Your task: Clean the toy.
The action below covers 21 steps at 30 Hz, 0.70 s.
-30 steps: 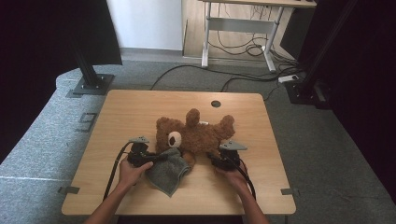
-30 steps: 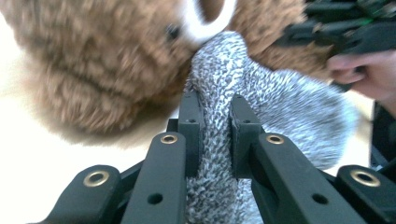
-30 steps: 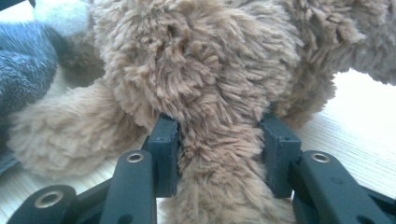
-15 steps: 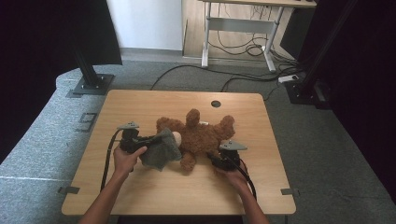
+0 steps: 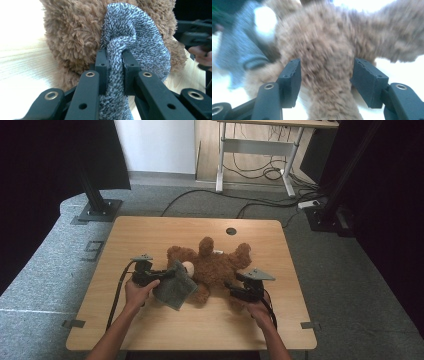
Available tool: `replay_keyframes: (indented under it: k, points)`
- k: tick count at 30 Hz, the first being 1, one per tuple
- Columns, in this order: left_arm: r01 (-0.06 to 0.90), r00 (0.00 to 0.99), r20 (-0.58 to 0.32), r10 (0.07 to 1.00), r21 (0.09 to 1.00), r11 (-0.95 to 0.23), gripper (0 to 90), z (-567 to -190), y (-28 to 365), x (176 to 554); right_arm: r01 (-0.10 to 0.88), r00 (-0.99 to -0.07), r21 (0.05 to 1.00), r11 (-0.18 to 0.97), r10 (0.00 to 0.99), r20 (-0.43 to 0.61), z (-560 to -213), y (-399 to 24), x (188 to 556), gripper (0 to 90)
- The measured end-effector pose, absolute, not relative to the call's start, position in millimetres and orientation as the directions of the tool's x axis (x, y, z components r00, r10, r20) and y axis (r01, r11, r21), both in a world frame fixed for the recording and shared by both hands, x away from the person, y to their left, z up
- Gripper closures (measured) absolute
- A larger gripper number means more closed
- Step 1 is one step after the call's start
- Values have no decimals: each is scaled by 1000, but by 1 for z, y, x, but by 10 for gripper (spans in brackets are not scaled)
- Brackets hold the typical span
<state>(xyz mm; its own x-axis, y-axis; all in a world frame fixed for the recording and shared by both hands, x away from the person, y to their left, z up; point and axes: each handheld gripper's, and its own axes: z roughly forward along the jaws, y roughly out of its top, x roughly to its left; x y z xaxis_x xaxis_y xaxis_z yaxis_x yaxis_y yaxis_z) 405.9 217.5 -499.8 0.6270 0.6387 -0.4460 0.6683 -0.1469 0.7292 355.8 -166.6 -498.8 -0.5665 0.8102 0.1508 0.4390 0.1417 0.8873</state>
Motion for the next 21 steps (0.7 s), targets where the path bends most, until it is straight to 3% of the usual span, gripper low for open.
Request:
replay_keyframes:
  k: [5, 12, 21]
  points:
    - [672, 625, -454, 635, 726, -143, 779, -500, 218, 407, 399, -589, 906, 139, 796, 138, -477, -164, 354, 375]
    - [673, 625, -457, 634, 726, -140, 778, -501, 218, 407, 385, -621, 902, 195, 778, 97, -449, -141, 379, 352]
    - [675, 623, -461, 632, 725, -137, 778, -502, 218, 406, 419, -634, 885, 205, 764, 123, -445, -116, 424, 327]
